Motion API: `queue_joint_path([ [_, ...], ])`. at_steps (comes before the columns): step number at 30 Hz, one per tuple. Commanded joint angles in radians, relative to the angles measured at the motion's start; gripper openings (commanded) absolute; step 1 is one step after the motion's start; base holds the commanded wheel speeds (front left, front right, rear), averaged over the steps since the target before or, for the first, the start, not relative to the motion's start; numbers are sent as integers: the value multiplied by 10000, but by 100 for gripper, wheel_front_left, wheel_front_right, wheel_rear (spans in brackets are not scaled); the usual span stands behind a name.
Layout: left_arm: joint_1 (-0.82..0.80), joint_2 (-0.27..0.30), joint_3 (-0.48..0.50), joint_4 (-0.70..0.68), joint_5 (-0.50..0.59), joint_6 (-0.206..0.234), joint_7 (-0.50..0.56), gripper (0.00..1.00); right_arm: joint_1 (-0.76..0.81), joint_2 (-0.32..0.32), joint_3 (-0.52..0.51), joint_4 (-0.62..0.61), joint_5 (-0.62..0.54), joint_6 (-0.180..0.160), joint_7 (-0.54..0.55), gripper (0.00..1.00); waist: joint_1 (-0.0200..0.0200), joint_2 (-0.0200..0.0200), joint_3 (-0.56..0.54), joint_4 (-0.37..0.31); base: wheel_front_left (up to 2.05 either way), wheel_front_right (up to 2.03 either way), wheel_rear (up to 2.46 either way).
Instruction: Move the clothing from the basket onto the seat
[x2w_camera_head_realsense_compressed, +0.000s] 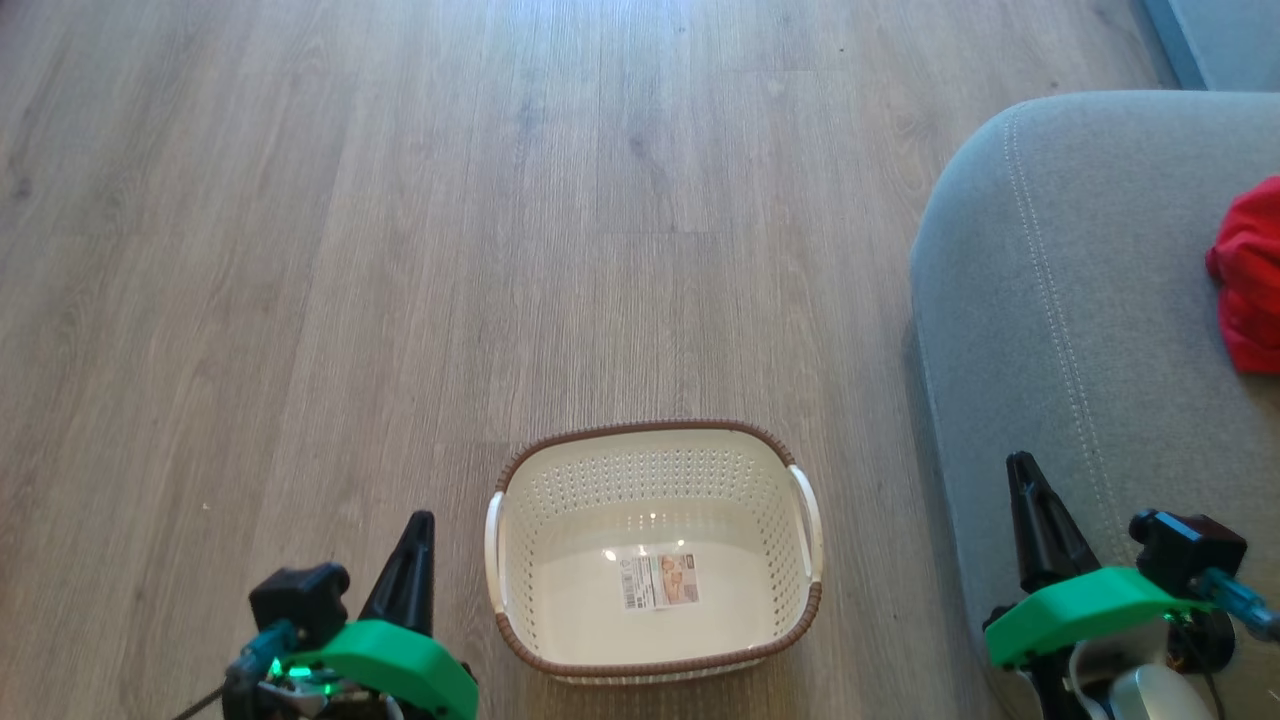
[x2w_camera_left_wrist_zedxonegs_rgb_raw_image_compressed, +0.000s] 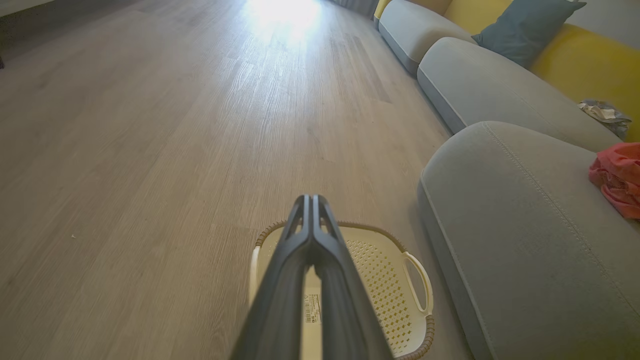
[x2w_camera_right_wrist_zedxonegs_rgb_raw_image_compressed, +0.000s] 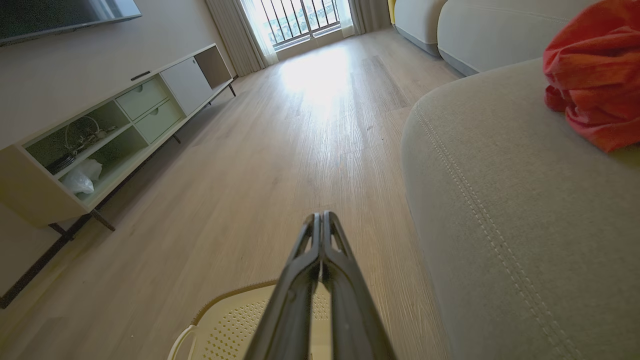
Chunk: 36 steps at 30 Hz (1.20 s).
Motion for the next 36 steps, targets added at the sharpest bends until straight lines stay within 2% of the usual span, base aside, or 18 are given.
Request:
queue_joint_path([
  [1, -503, 76, 178, -284, -328, -88, 41, 0, -374, -19, -92, -341, 327, -1, 66, 0, 0, 0, -5, -8, 0, 0, 0],
  [36, -742, 187, 944, -259, -4338, -670, 914, 0, -579, 80, -434, -365, 4170, -2, 1065, 0, 0, 0, -123, -170, 0, 0, 0],
])
